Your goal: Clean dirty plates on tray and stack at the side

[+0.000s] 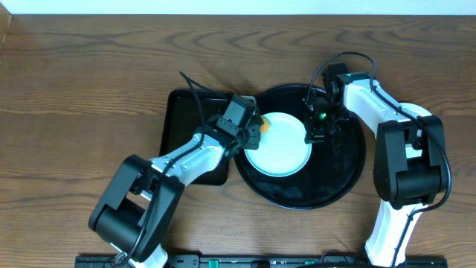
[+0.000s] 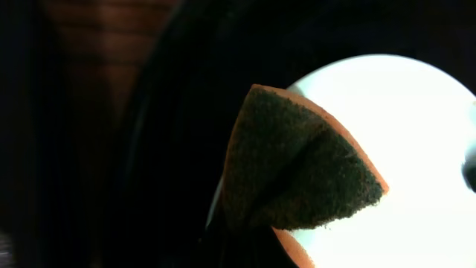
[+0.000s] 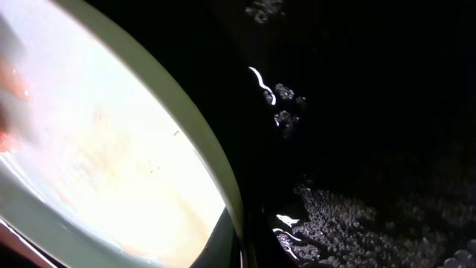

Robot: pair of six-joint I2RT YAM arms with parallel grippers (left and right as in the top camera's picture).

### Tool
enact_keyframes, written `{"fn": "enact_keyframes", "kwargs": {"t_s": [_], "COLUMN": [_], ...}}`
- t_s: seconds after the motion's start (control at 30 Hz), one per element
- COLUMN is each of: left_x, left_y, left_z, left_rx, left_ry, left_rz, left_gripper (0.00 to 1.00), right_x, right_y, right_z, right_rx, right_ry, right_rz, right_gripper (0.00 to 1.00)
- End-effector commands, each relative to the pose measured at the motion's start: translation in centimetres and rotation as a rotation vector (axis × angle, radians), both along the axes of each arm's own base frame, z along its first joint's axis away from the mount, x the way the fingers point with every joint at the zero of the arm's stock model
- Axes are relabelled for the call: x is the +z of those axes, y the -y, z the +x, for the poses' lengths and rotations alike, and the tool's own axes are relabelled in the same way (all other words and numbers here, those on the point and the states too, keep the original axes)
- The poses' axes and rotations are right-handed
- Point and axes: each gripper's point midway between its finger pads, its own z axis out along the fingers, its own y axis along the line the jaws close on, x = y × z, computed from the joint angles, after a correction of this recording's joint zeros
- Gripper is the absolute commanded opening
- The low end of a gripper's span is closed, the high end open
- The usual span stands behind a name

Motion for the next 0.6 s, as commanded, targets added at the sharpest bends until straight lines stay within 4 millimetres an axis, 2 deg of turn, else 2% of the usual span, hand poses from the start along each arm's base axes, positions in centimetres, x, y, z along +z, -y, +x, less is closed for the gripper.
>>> {"fn": "enact_keyframes", "kwargs": {"t_s": [0.0,0.17,0.27,0.37,0.57], "left_x": [3.8,8.5,9.9,9.9,8.0], "left_y": [-1.8,-2.3,-3.3,-5.1,-9.7], "left_z": [2.1,1.2,0.5,0.1,-0.2], "left_rx": [0.089,0.091,0.103,0.134,0.235], "left_ry": [0.114,0.173,0.174,0.143,0.044], "left_rz": [0.014,-0.024,-0.022,0.003,0.064], "left_gripper": [0.08,0.08,0.08,0.08,0.08], "right_x": [-1.5,-0.2,1.0,2.6,7.3], "right_y": [0.3,0.4,0.9,1.4,2.6], "right_z": [-0.5,0.0,0.5,1.0,2.3], "right_rx": [0.003,0.003,0.001,0.002,-0.005], "right_ry": [-0.033,0.010,0.055,0.108,0.268], "right_rz": [-0.020,-0.026,-0.051,-0.077,-0.133], "right_gripper": [0.01,0.01,0.01,0.01,0.01]}}
